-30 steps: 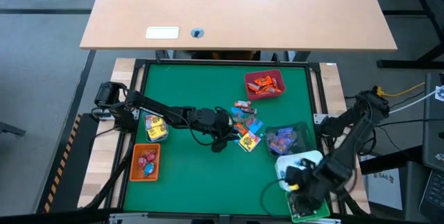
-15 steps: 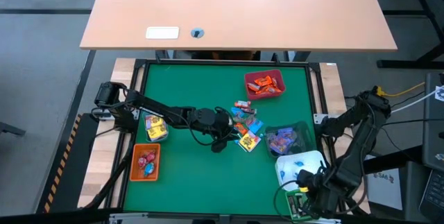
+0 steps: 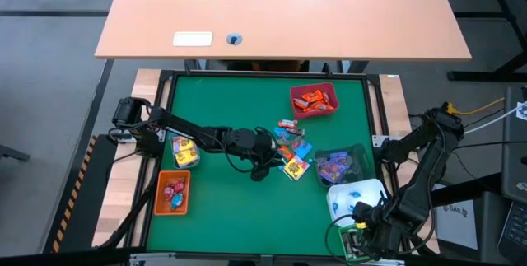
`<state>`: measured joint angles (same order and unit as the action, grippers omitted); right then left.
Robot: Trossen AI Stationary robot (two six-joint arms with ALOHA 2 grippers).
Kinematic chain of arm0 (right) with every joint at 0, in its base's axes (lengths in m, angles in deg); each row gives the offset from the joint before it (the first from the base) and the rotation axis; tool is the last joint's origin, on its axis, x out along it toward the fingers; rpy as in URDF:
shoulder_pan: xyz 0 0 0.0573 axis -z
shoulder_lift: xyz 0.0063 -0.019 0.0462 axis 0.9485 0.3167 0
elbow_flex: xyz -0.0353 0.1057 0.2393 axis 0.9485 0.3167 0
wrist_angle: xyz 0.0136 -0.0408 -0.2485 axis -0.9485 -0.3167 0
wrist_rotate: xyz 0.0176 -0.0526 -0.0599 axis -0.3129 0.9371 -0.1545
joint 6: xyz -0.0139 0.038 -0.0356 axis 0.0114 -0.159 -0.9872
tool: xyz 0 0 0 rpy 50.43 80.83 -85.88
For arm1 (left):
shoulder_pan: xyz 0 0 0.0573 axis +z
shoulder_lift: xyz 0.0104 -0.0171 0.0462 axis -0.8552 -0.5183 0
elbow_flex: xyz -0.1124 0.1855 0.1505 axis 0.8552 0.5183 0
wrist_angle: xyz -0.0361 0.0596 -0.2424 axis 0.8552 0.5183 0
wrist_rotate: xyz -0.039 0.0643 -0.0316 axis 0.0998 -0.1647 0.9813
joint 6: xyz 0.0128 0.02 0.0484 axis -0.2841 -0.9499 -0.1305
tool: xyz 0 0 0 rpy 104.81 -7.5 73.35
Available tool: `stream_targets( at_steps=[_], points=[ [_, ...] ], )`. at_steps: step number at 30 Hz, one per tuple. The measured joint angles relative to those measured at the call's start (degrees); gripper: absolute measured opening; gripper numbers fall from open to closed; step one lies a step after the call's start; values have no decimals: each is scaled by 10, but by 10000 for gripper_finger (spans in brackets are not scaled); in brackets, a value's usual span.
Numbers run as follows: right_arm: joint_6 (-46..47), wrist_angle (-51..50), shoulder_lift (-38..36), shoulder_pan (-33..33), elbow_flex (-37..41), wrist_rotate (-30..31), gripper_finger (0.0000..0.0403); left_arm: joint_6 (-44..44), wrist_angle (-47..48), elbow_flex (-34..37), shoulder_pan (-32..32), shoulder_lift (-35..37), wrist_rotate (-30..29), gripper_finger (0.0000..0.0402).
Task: Sort candy
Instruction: Put the yellow candy into the orange bin
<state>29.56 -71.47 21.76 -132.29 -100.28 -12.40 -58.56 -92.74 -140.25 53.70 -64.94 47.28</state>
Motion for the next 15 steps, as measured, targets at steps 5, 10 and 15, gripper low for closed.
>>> stream_targets(
  at_steps=[5, 10, 15],
  points=[
    [-2, 0, 0, 0, 0, 0, 146, -37, 0, 0, 0, 0, -29, 115],
    [-3, 0, 0, 0, 0, 0, 143, -99, 3, 0, 0, 0, -73, 125],
    [-3, 0, 0, 0, 0, 0, 143, -117, 53, 0, 3, -1, -160, 161]
  ],
)
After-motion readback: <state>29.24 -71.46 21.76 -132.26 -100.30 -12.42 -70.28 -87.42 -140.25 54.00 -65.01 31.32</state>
